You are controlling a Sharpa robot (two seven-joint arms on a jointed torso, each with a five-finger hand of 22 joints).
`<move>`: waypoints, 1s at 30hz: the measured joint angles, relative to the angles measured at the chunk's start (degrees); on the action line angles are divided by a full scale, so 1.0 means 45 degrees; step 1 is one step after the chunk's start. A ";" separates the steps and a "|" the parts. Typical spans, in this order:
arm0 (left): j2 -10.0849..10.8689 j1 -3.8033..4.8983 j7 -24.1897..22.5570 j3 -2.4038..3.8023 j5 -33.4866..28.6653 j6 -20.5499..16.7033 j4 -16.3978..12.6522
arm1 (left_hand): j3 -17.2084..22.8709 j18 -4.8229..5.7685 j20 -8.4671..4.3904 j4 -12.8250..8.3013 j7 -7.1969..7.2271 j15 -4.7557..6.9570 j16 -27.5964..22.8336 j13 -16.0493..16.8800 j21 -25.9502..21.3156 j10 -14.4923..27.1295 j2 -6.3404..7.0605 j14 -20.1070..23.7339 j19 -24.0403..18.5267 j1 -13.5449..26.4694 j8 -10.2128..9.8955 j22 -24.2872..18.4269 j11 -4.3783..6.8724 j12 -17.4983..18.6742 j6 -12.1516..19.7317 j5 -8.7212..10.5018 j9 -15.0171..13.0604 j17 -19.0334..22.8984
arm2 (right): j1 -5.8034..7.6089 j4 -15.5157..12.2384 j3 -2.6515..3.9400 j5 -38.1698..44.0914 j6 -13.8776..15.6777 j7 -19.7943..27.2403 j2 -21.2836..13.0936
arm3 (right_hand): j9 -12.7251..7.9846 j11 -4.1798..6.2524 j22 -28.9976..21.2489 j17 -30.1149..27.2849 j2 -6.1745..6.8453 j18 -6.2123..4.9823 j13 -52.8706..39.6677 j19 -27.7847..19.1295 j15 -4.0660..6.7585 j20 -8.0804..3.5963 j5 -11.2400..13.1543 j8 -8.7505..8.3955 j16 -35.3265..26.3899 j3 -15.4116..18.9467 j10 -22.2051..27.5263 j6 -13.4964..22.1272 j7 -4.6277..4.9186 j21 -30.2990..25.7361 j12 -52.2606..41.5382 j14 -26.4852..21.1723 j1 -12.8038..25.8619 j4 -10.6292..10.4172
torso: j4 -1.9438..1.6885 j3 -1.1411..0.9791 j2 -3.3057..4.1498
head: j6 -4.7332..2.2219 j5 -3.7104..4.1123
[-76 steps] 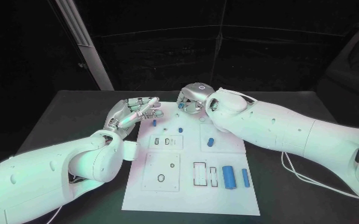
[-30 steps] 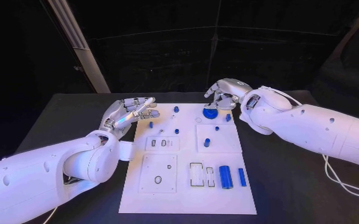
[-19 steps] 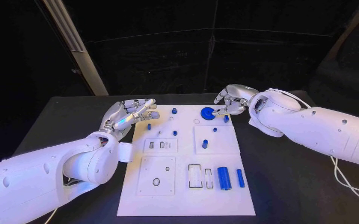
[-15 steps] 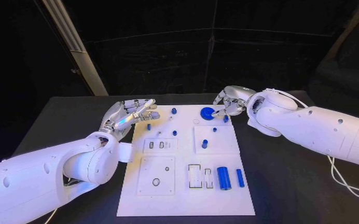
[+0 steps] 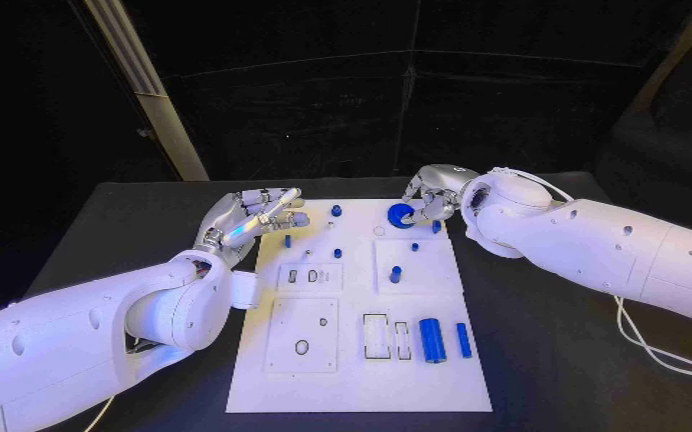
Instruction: Assemble the parts on the task board
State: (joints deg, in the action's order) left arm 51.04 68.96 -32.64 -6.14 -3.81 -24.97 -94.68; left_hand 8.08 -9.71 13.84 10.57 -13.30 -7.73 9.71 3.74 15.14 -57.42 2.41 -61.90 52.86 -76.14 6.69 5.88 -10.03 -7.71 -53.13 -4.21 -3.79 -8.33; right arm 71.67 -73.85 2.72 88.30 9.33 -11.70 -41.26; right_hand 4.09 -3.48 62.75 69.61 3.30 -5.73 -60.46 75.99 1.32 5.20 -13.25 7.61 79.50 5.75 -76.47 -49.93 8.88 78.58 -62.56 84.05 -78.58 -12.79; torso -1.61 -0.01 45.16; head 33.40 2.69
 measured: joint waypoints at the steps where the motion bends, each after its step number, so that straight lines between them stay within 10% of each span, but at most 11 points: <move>1: -0.0002 0.0000 0.0003 0.0000 0.0000 0.0003 0.0005 | 0.0000 0.0001 0.0001 0.0000 0.0000 -0.0014 0.0000 0.0000 0.0000 0.0000 0.0000 0.0015 -0.0001 0.0000 0.0000 0.0000 0.0000 0.0000 0.0000 0.0000 0.0000 0.0000 | 0.0000 0.0005 0.0000 0.0046 0.0004 -0.0009 0.0009 | 0.0000 0.0000 0.0035 0.0038 -0.0043 -0.0002 -0.0067 0.0057 0.0000 0.0005 0.0000 0.0046 0.0007 0.0000 0.0000 0.0000 0.0000 0.0045 -0.0062 0.0000 -0.0043 0.0000 | 0.0001 0.0001 0.0001 | 0.0001 -0.0004; 30: -0.0025 0.0000 0.0069 -0.0001 0.0000 0.0068 0.0069 | 0.0034 0.0001 0.0001 -0.0034 0.0000 -0.0015 -0.0050 0.0001 -0.0052 0.0000 -0.0066 0.0014 -0.0001 -0.0066 -0.0047 -0.0036 0.0000 0.0051 0.0000 0.0000 0.0000 0.0000 | 0.0014 0.0072 0.0016 0.0743 -0.0490 0.0081 0.0189 | -0.0009 -0.0004 0.1214 0.1188 -0.0421 0.0194 -0.2115 0.0524 0.0000 -0.0017 0.0875 0.0332 0.0747 0.0055 -0.0775 -0.0217 -0.0108 0.0623 -0.1902 0.0001 -0.0686 0.0443 | 0.0001 0.0002 0.0007 | 0.0107 0.0044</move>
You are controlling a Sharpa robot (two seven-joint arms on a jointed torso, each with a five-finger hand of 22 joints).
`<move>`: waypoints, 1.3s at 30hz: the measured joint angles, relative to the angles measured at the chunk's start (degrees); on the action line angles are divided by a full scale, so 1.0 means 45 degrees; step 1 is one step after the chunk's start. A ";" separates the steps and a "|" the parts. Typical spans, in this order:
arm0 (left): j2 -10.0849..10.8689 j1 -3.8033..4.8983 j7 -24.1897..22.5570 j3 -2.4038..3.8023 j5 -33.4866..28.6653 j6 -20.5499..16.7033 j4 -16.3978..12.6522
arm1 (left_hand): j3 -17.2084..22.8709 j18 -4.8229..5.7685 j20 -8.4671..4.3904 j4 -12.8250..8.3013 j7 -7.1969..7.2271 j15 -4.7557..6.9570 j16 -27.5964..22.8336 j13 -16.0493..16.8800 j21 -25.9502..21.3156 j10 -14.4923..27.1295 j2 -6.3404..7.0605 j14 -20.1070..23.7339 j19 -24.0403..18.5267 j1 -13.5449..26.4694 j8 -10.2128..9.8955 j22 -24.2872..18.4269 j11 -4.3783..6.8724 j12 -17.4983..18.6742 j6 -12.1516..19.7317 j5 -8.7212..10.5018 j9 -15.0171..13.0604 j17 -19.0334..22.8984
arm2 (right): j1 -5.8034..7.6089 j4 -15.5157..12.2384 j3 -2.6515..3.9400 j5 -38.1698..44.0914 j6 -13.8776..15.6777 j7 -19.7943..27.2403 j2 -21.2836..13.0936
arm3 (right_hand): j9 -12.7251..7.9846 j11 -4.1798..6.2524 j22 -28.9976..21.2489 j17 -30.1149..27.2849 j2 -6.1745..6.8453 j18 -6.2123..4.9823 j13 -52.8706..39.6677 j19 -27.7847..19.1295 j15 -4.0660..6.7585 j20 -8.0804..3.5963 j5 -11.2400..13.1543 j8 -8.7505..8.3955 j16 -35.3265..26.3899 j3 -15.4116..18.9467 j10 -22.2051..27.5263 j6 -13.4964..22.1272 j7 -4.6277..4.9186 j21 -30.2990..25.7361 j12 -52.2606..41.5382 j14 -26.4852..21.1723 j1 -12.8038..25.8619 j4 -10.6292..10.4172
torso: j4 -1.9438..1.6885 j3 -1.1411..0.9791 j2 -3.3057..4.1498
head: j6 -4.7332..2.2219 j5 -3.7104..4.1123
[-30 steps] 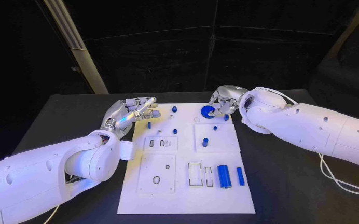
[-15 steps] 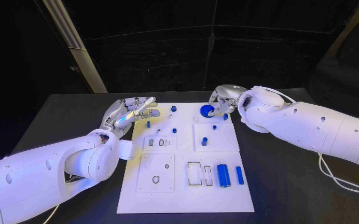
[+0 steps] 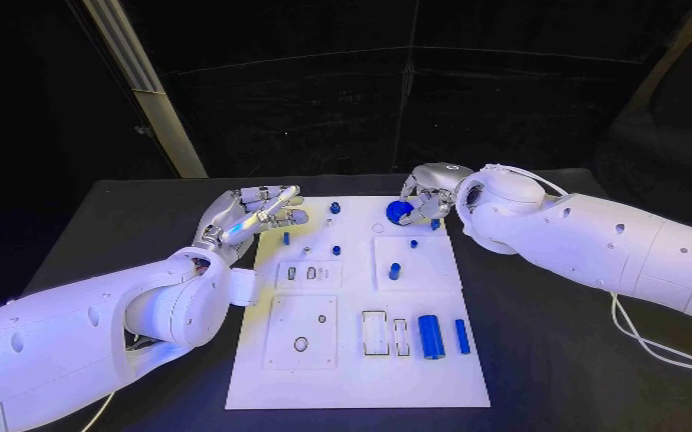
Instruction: Assemble the parts on the task board
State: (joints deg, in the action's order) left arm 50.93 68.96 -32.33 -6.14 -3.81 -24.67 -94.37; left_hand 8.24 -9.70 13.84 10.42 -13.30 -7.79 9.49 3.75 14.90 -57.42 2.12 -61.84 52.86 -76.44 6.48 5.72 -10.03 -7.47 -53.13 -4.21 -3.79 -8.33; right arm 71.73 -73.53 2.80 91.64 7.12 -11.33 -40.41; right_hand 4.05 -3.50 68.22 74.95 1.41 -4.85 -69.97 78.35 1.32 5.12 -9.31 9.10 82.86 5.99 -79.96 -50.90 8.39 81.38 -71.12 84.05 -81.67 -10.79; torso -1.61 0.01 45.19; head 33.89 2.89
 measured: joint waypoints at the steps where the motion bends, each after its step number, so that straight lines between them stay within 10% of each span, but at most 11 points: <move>1: 0.0000 0.0000 0.0001 0.0000 0.0000 0.0000 0.0000 | 0.0000 0.0000 0.0000 0.0000 0.0000 0.0000 0.0000 0.0000 0.0000 0.0000 0.0000 0.0000 0.0000 0.0000 0.0000 0.0001 0.0000 0.0000 0.0000 0.0000 0.0000 0.0000 | 0.0001 0.0008 0.0001 0.0002 -0.0001 0.0002 0.0007 | 0.0000 0.0000 0.0012 0.0000 -0.0019 0.0000 -0.0027 0.0000 0.0000 0.0000 0.0000 0.0000 0.0000 -0.0003 0.0000 0.0000 0.0000 0.0000 -0.0001 0.0000 -0.0019 0.0031 | 0.0000 0.0000 0.0000 | -0.0001 0.0000; 21: -0.0043 0.0000 0.0047 -0.0001 0.0000 0.0070 0.0053 | 0.0015 -0.0001 0.0000 -0.0085 0.0000 0.0000 0.0000 0.0001 0.0000 0.0000 -0.0053 0.0000 0.0000 -0.0053 0.0000 -0.0021 0.0000 -0.0001 0.0000 0.0000 -0.0001 0.0000 | 0.0019 0.0220 0.0010 0.0474 0.0127 0.0104 0.0269 | 0.0270 0.0027 0.0614 -0.0003 -0.0670 -0.0002 -0.0770 0.0318 0.0239 -0.0228 0.0656 0.0820 0.0185 -0.1487 -0.0018 -0.1964 -0.0453 0.0310 -0.0507 -0.0040 -0.0804 0.1286 | 0.0001 -0.0012 0.0009 | 0.0139 0.0029; 32: -0.0044 -0.0001 0.0072 -0.0001 0.0000 0.0111 0.0066 | 0.0053 -0.0001 0.0000 -0.0123 0.0000 0.0000 -0.0048 0.0001 0.0001 0.0000 -0.0053 0.0000 0.0000 -0.0053 0.0001 -0.0034 0.0000 0.0048 0.0000 0.0000 0.0000 0.0000 | -0.0030 0.0067 -0.0019 0.0672 0.0623 0.0337 0.0224 | -0.0019 0.0027 0.0652 -0.0004 -0.0733 -0.0004 -0.0773 0.0317 0.0223 -0.0228 0.0989 0.0149 0.0227 -0.1488 -0.0017 -0.1445 -0.0178 0.0357 -0.0141 -0.0024 -0.0729 0.1109 | 0.0006 -0.0015 0.0005 | 0.0081 0.0057; 39: -0.0033 -0.0001 0.0086 -0.0001 0.0000 0.0131 0.0057 | 0.0053 0.0000 0.0000 -0.0123 0.0000 0.0000 -0.0048 0.0002 0.0001 0.0000 -0.0053 0.0000 0.0000 -0.0053 0.0000 -0.0032 0.0000 0.0048 0.0000 0.0000 0.0000 0.0000 | -0.0030 0.0014 -0.0019 0.0475 0.1112 0.0538 0.0114 | -0.0032 0.0099 0.0626 -0.0005 -0.0216 -0.0004 -0.0158 0.0241 0.0090 -0.0152 0.0848 -0.0186 0.0226 -0.1210 -0.0089 -0.1059 -0.0064 0.0357 0.0093 -0.0045 0.0169 0.0809 | 0.0012 -0.0013 0.0004 | 0.0066 0.0062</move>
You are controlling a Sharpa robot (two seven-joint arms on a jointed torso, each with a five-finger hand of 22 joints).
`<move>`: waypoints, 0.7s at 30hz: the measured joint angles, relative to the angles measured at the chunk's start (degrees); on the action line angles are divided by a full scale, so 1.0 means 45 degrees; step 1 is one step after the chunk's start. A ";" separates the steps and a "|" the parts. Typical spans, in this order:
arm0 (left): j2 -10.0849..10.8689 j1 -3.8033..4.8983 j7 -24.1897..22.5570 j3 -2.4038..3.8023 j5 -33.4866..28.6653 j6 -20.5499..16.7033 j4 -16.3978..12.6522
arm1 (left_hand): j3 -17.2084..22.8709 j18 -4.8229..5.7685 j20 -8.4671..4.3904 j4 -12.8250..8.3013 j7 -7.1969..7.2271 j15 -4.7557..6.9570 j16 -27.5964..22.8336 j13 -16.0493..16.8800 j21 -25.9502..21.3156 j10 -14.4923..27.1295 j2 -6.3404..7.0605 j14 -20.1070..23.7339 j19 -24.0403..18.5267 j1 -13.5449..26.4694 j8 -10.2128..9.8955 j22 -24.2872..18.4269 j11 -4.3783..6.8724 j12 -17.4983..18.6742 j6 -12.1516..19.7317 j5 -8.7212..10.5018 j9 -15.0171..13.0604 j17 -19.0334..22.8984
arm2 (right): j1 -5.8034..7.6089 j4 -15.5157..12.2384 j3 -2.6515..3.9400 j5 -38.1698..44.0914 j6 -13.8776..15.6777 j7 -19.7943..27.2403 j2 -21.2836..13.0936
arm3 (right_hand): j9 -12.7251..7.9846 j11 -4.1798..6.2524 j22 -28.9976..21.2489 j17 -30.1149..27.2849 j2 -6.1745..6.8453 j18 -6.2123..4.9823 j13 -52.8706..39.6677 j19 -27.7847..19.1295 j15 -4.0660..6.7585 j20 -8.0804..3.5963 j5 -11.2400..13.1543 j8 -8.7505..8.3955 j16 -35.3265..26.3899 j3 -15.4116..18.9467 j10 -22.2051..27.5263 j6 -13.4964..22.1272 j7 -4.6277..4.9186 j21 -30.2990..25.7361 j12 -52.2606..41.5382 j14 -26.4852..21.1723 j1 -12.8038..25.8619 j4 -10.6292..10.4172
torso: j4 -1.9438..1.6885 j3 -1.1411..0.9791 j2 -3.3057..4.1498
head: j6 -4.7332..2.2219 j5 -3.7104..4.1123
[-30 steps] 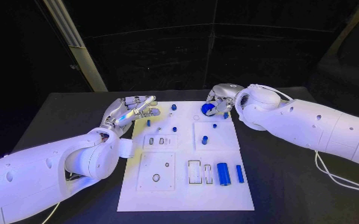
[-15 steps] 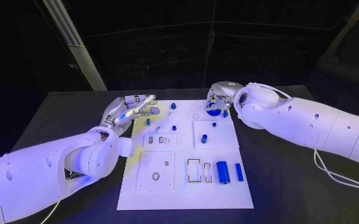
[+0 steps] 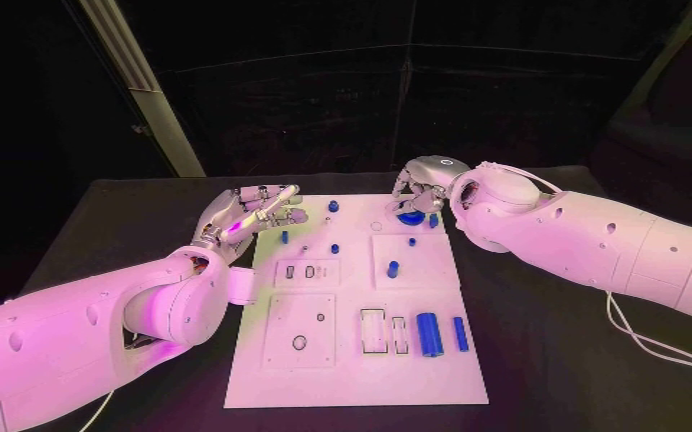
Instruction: Assemble the parts on the task board
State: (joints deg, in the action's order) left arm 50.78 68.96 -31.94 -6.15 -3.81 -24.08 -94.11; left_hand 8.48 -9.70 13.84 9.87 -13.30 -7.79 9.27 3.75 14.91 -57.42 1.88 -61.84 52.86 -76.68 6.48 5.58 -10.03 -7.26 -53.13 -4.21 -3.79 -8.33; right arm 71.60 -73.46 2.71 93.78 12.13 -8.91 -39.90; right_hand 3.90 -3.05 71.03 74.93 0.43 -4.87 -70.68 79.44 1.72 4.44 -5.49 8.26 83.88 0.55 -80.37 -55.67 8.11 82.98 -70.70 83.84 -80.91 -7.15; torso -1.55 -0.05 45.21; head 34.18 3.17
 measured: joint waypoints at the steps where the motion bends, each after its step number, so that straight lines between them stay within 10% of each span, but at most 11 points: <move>1: 0.0003 0.0000 0.0002 0.0000 0.0000 0.0002 0.0000 | 0.0000 0.0000 0.0000 0.0000 0.0000 0.0000 0.0000 0.0000 0.0000 0.0000 0.0000 0.0000 0.0000 0.0000 0.0000 0.0000 0.0000 0.0000 0.0000 0.0000 0.0000 0.0000 | 0.0000 -0.0029 0.0000 -0.0034 0.0061 0.0025 -0.0029 | 0.0000 0.0022 0.0000 0.0000 0.0056 0.0001 0.0003 -0.0040 -0.0029 0.0040 -0.0049 -0.0051 0.0000 0.0039 -0.0022 0.0052 -0.0015 0.0000 0.0002 0.0029 0.0114 -0.0038 | 0.0000 0.0000 0.0000 | 0.0006 0.0004; 21: 0.0055 0.0000 0.0041 -0.0001 0.0000 0.0034 -0.0021 | 0.0000 -0.0001 0.0000 0.0000 0.0000 -0.0003 -0.0029 0.0000 -0.0033 0.0000 0.0000 0.0003 0.0000 0.0000 -0.0045 -0.0019 0.0000 0.0000 0.0000 0.0000 0.0000 0.0000 | 0.0002 -0.0802 0.0001 -0.0455 0.0189 -0.0106 -0.1229 | 0.0041 -0.0098 -0.0044 -0.0002 0.0954 0.0000 0.0071 -0.0088 -0.0135 0.0176 -0.1286 -0.0456 -0.0050 0.0429 0.0096 0.0491 0.0097 0.0000 0.0294 0.0045 0.1010 -0.0997 | 0.0013 -0.0010 -0.0002 | -0.0035 0.0115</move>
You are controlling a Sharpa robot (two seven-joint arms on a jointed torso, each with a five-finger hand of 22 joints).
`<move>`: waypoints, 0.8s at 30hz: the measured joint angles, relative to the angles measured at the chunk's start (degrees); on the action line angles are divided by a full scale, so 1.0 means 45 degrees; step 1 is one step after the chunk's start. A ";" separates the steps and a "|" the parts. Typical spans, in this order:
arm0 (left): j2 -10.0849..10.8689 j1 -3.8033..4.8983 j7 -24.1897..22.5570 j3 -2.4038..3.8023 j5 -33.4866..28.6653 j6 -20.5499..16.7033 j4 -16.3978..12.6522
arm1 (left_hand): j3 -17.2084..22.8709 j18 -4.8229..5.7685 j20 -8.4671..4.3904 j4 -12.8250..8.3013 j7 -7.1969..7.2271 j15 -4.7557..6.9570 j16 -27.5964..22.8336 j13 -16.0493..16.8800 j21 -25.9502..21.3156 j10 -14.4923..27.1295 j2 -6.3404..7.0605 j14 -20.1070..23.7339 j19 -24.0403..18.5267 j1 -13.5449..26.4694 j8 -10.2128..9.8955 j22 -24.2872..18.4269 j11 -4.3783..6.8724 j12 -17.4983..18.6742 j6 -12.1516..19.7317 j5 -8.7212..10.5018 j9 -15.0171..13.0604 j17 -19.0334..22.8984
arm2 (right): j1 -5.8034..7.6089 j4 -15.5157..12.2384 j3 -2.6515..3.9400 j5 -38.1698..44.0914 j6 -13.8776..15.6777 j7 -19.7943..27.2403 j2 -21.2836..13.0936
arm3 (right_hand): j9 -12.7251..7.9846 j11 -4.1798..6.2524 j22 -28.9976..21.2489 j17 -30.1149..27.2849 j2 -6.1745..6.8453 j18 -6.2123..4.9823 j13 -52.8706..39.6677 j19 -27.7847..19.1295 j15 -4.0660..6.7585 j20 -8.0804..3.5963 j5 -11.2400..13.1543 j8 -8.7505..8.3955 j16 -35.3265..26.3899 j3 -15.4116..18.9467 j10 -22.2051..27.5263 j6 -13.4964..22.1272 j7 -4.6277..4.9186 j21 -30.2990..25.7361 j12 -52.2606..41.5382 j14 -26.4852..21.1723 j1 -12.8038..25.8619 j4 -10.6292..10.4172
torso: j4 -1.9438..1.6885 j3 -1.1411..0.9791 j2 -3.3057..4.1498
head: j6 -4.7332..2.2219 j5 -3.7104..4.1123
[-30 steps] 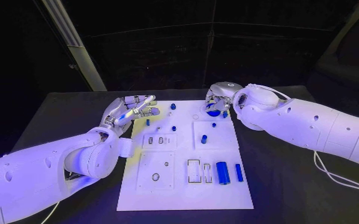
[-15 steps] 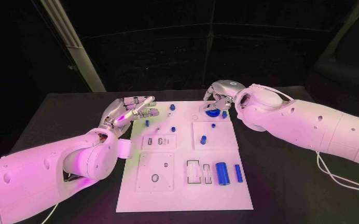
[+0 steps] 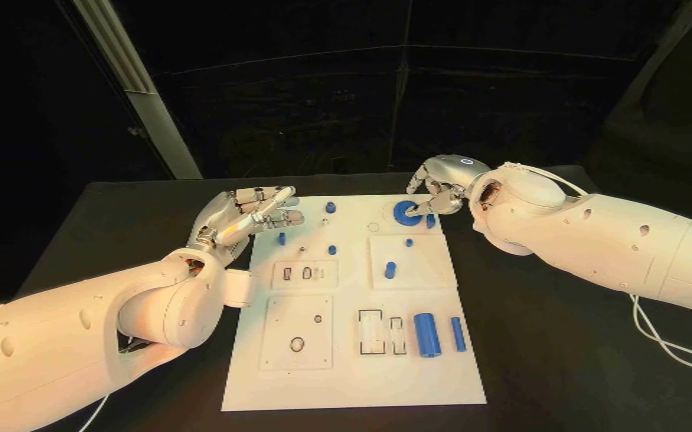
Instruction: Assemble the parts on the task board
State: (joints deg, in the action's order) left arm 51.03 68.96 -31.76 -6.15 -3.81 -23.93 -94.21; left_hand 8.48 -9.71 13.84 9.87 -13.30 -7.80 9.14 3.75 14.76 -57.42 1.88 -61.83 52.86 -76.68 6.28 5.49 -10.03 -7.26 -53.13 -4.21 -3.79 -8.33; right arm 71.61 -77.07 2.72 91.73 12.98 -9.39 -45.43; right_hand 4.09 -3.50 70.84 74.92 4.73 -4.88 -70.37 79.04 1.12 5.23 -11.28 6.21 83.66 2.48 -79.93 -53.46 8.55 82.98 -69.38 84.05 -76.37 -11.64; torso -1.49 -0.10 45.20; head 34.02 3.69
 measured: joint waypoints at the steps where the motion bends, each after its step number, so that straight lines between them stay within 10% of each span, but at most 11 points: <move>1: 0.0000 0.0000 0.0003 0.0000 0.0000 0.0001 -0.0001 | 0.0000 0.0001 0.0000 0.0000 0.0000 -0.0035 -0.0023 0.0000 -0.0016 0.0000 0.0000 0.0035 0.0000 0.0000 0.0000 0.0000 0.0000 0.0000 0.0000 0.0000 0.0000 0.0000 | 0.0000 -0.0002 0.0000 -0.0006 -0.0055 -0.0027 -0.0015 | 0.0000 0.0000 0.0000 0.0000 0.0000 0.0000 0.0000 0.0000 0.0000 0.0000 -0.0023 0.0000 0.0000 -0.0030 0.0000 0.0000 0.0000 0.0000 0.0000 0.0000 0.0000 -0.0039 | 0.0000 0.0000 0.0001 | 0.0001 0.0005; 24: -0.0004 0.0000 0.0044 -0.0002 0.0001 0.0037 0.0009 | 0.0000 0.0001 0.0000 0.0000 0.0000 -0.0042 -0.0022 0.0000 -0.0016 0.0000 0.0000 0.0042 0.0000 0.0000 0.0002 0.0002 0.0000 0.0000 0.0000 0.0000 0.0000 0.0000 | -0.0006 0.0468 -0.0005 -0.0085 -0.1146 -0.0279 0.0347 | 0.0036 -0.0043 -0.0018 -0.0002 0.0120 0.0000 -0.0032 -0.0001 0.0001 -0.0001 -0.0873 0.0000 -0.0046 -0.0050 0.0044 -0.0002 0.0000 -0.0001 0.0052 0.0000 -0.0020 -0.0545 | -0.0031 0.0007 0.0012 | 0.0063 0.0040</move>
State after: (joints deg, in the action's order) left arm 51.01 68.96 -31.56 -6.16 -3.80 -23.76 -94.17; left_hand 8.48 -9.70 13.84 9.87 -13.30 -7.99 9.04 3.76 14.69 -57.43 1.88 -61.64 52.86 -76.68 6.29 5.50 -10.03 -7.26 -53.13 -4.21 -3.79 -8.33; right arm 71.58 -74.97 2.69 91.35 7.82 -10.64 -43.86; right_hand 4.25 -3.69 70.76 74.91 5.27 -4.88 -70.51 79.04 1.12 5.22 -15.21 6.21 83.45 2.25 -79.74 -53.46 8.54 82.98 -69.15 84.04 -76.46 -14.09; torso -1.63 -0.07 45.25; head 34.31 3.87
